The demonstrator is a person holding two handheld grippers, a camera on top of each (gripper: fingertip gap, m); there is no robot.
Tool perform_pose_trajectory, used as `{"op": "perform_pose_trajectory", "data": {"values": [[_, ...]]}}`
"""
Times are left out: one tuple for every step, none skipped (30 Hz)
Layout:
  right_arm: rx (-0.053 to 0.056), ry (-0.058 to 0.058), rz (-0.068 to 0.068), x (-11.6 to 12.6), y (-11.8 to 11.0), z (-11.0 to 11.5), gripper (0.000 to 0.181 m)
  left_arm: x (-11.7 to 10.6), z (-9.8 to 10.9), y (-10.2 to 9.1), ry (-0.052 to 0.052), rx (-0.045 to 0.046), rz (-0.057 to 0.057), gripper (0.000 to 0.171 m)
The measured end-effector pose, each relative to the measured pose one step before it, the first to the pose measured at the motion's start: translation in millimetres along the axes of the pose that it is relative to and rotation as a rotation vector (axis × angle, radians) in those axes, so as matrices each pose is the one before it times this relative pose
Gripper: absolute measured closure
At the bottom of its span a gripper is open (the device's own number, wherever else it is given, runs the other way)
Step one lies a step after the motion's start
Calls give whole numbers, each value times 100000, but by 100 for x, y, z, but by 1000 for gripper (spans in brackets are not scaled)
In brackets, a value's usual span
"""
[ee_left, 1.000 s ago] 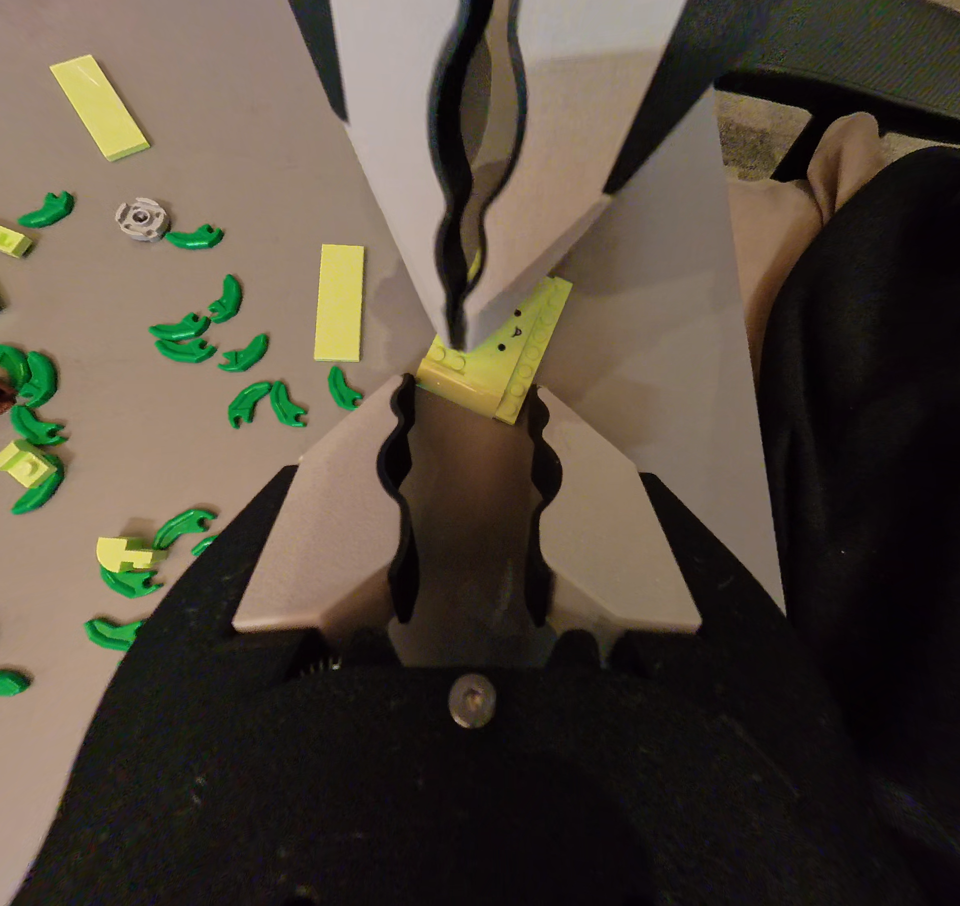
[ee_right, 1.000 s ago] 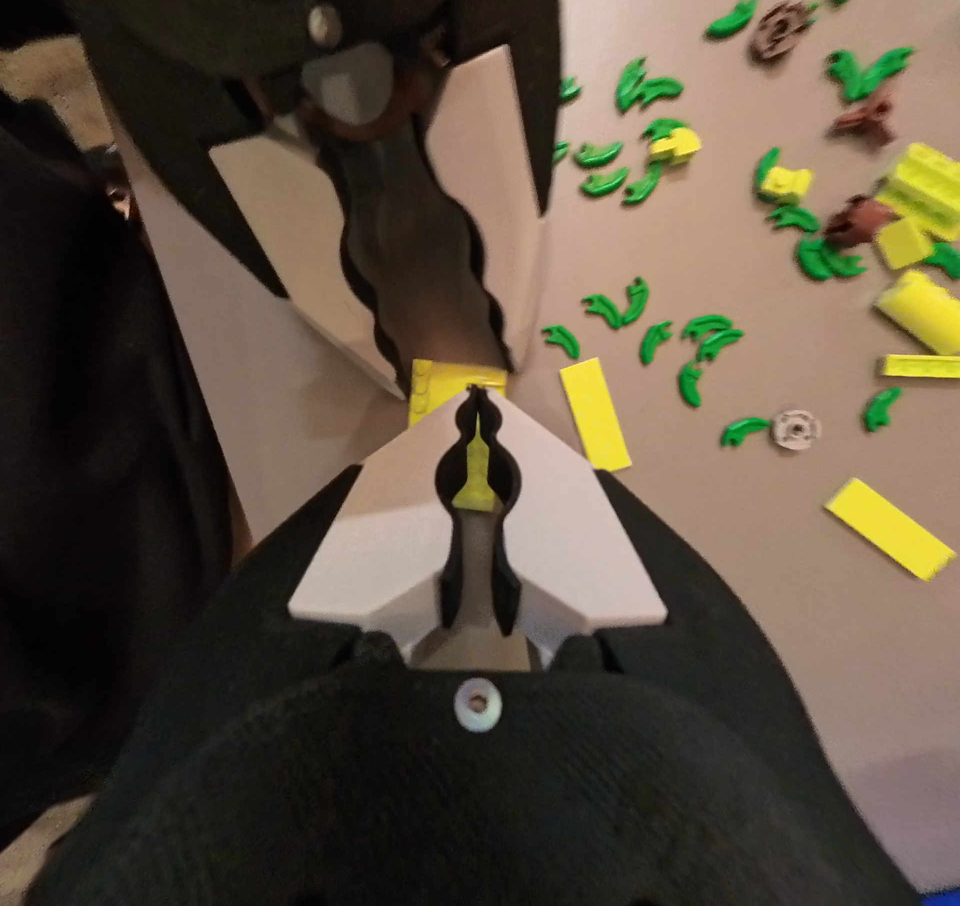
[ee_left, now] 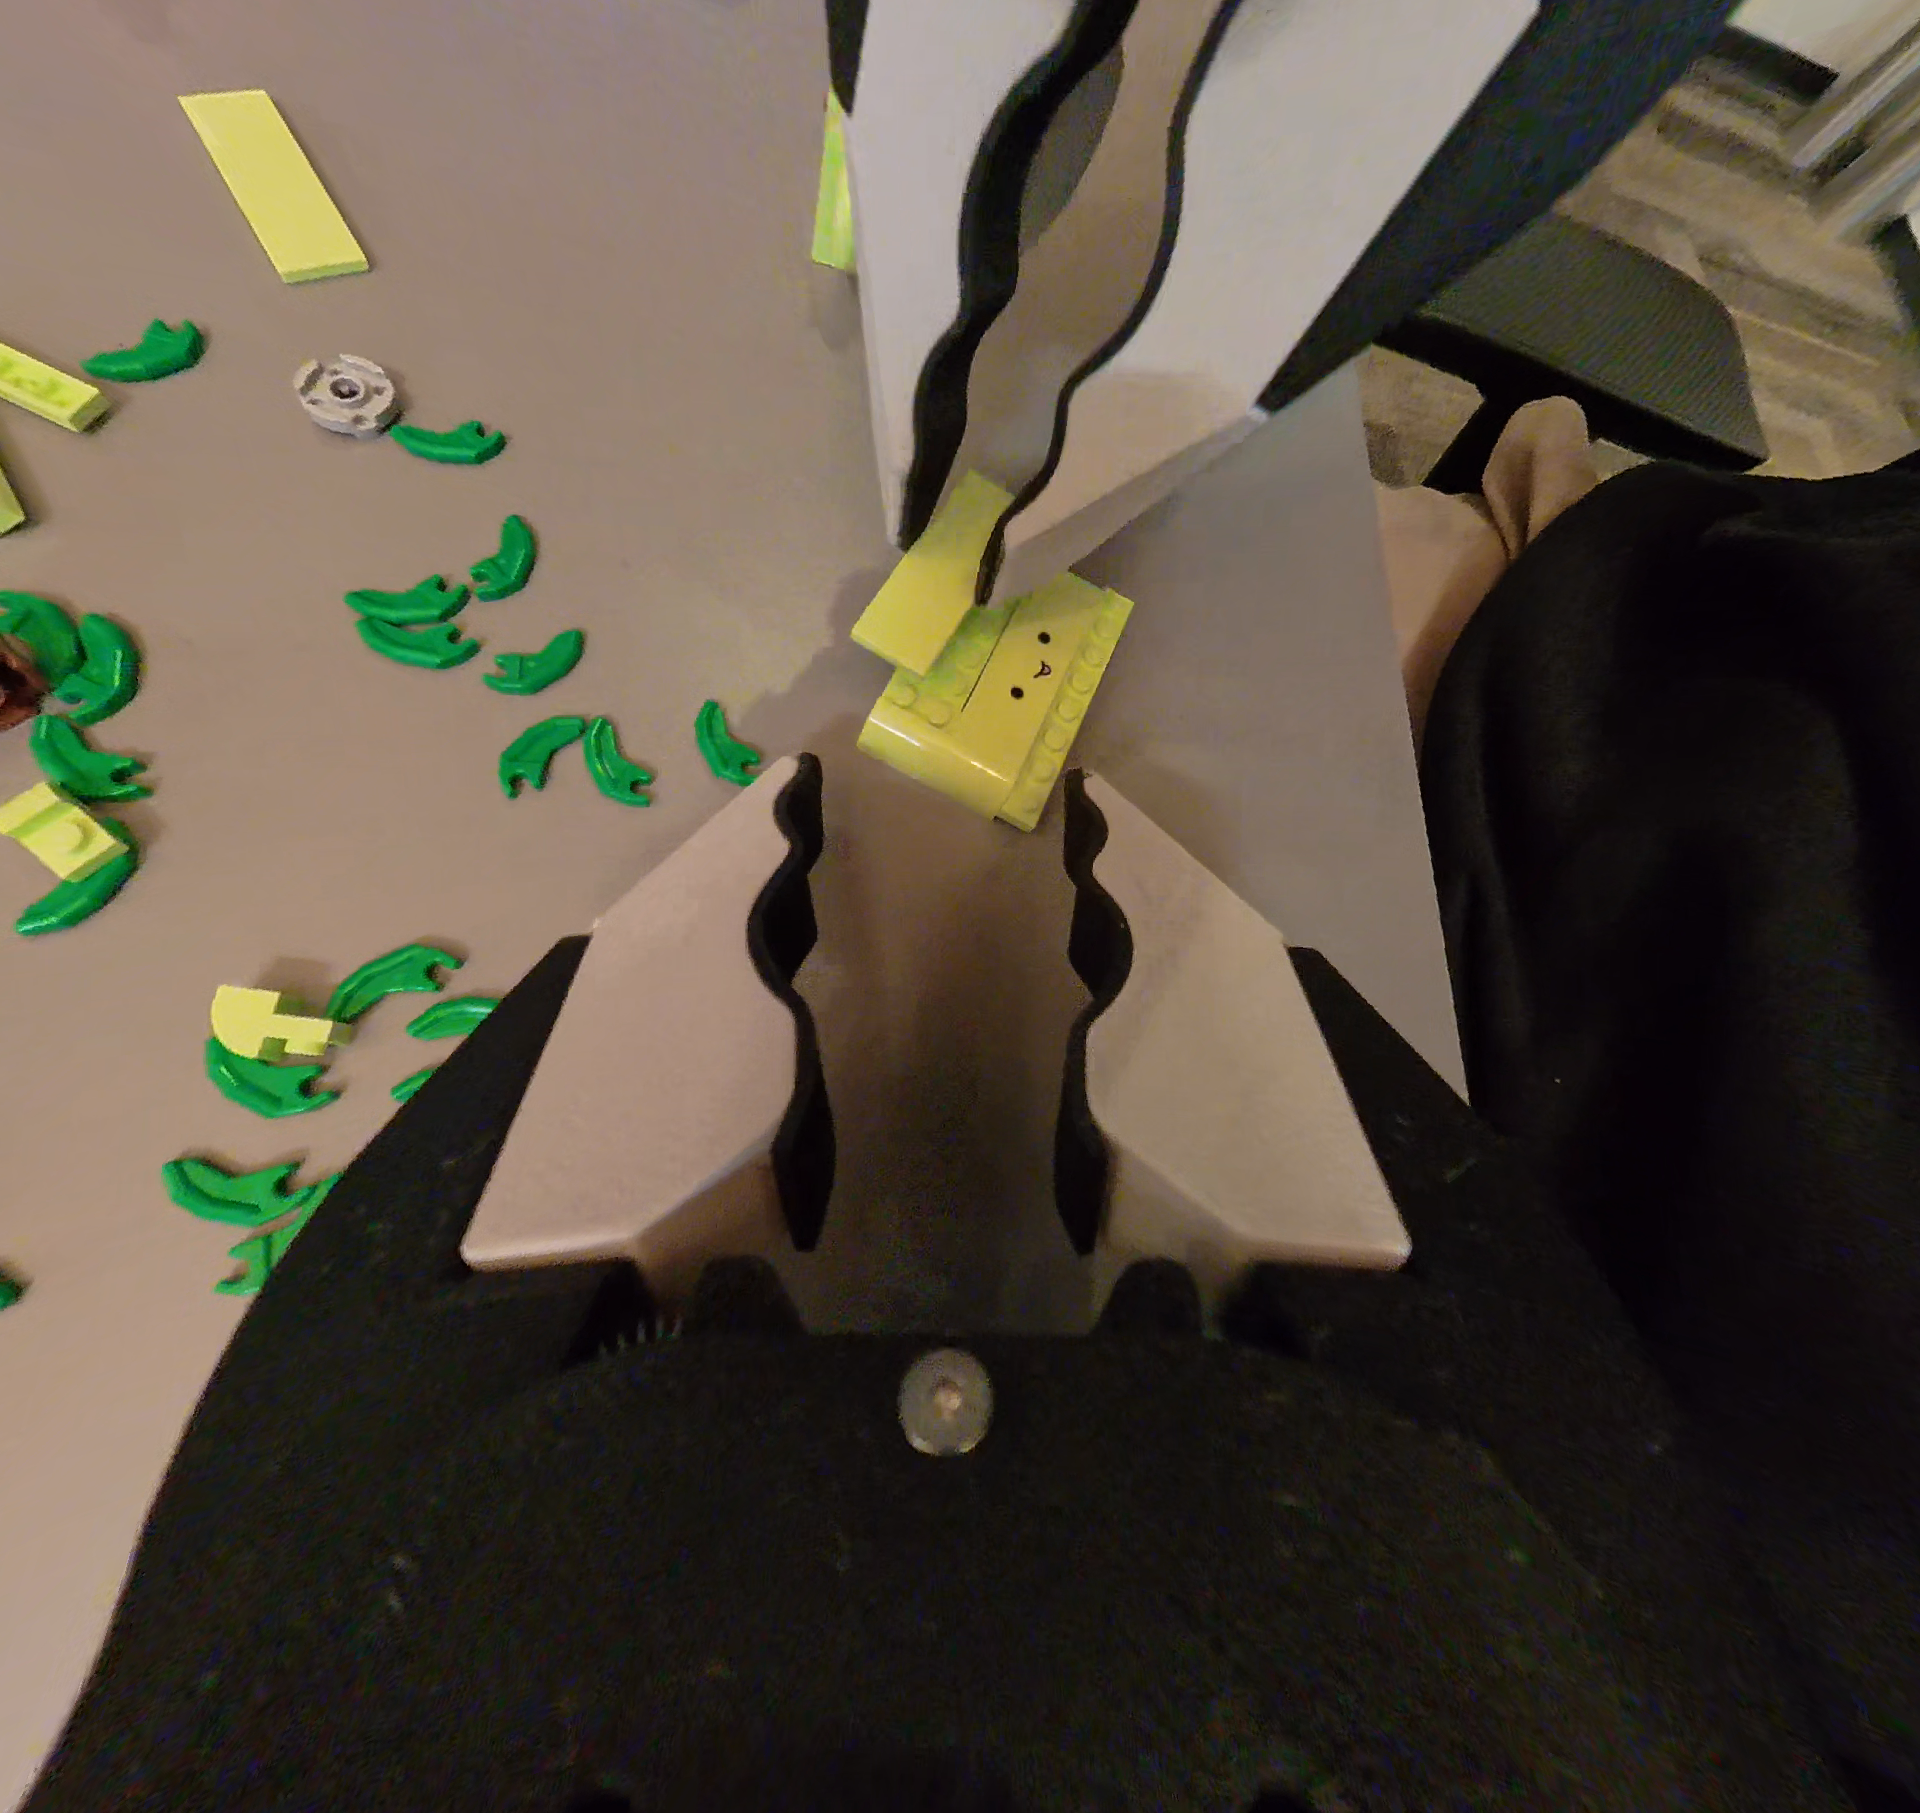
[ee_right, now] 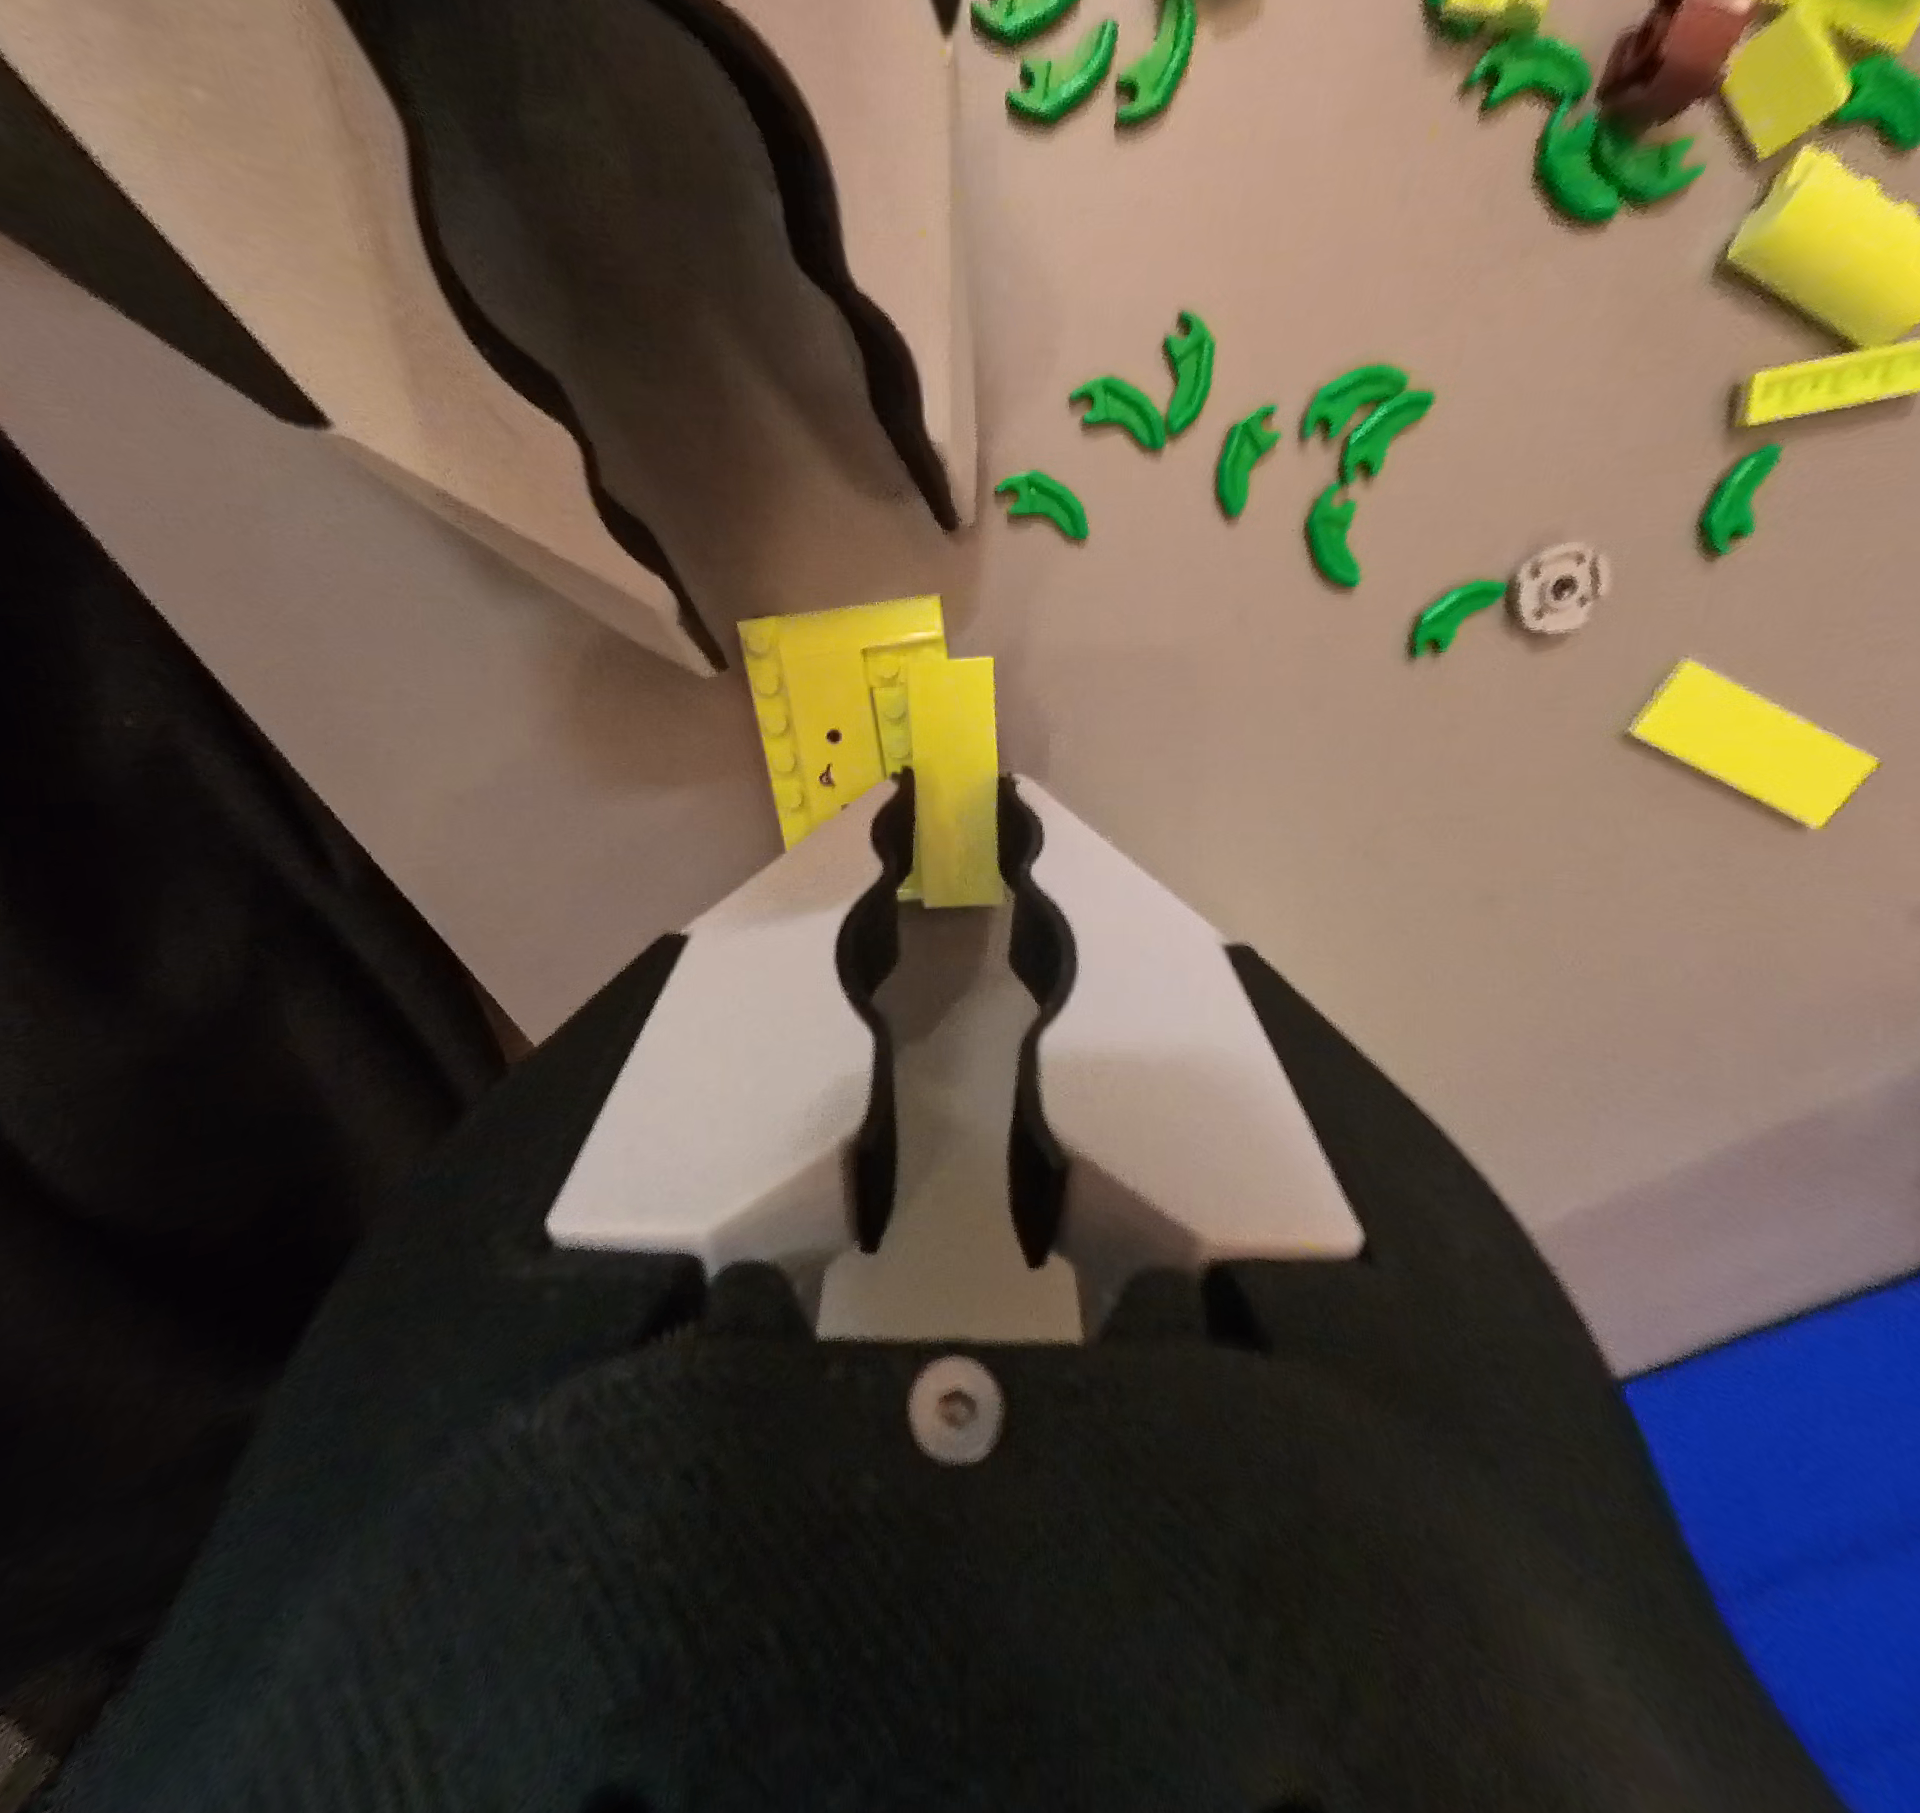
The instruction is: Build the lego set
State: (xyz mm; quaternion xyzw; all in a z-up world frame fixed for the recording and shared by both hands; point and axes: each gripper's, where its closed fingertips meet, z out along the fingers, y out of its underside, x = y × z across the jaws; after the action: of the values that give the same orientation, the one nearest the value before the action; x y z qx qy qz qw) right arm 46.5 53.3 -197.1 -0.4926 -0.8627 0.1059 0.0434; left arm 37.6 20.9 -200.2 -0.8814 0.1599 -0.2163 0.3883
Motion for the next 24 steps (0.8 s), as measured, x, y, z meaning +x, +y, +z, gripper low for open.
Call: {"op": "perform_pose_trajectory", "data": {"values": [[-1146, 1059, 807, -122, 279, 246, 167, 61, 122, 0, -243, -483, 525, 127], [-673, 56, 1042, -138, 193, 240, 168, 26, 126, 28, -445, -585, 563, 127], [273, -1225, 681, -267, 51, 194, 168, -23, 127, 29, -790, -651, 509, 127], [1151, -1255, 350, -230, -82, 93, 168, -19, 120, 29, -741, -653, 450, 127], [1168, -211, 190, -45, -96, 14, 168, 44, 106, 27, -246, -539, 424, 127], [741, -238, -454, -47, -87, -22, 168, 74, 96, 8, 33, -440, 343, 127], [718, -323, -980, -99, -94, -28, 168, 66, 101, 2, 68, -330, 250, 127], [341, 372, -790, 12, -51, -1, 168, 52, 77, 7, 3, -350, 168, 127], [-224, 196, -1035, -27, 25, 33, 168, 49, 79, 14, 84, -343, 219, 127], [-138, -62, -1516, -78, 22, 59, 168, 45, 46, 8, 39, -242, 193, 127], [214, 443, -1323, 3, -28, 30, 167, 19, 46, 12, -40, -194, 123, 128], [133, 437, -1062, 19, -21, 14, 167, 21, 29, 11, -14, -184, 125, 128], [76, 283, -981, 28, -18, -1, 167, -18, 21, 24, -137, -185, 39, 128], [98, 398, -612, 40, -19, -1, 167, -2, 5, 15, 17, -105, -38, 128], [30, 381, -148, 53, -23, 7, 167, 3, 7, -9, 38, 14, -28, 128], [-48, 86, 30, 15, -1, -1, 167, -6, -2, -5, 6, 45, -25, 128], [-20, 18, 156, 19, 0, 9, 167, -10, -10, 4, 15, -1, -66, 128], [-37, 132, 263, 50, 2, -2, 167, -5, 11, 4, -2, -24, -31, 128], [-188, 178, -9, 62, 34, 15, 167, 5, 3, 2, -4, -24, 43, 128], [-8, 153, 41, 60, -5, 11, 167, 0, 1, 6, -44, -59, 41, 128], [-24, -163, 106, 8, -18, 4, 167, -28, 6, 14, -158, -92, -18, 128], [-12, -172, -122, -18, -9, 12, 167, -35, 17, 17, -218, -113, -124, 128], [-12, 31, -345, 4, -14, 4, 167, -49, 18, 12, -234, -115, -153, 128], [-39, 82, -304, -6, -8, 1, 167, -11, -7, 5, -43, -26, -48, 128]]}}
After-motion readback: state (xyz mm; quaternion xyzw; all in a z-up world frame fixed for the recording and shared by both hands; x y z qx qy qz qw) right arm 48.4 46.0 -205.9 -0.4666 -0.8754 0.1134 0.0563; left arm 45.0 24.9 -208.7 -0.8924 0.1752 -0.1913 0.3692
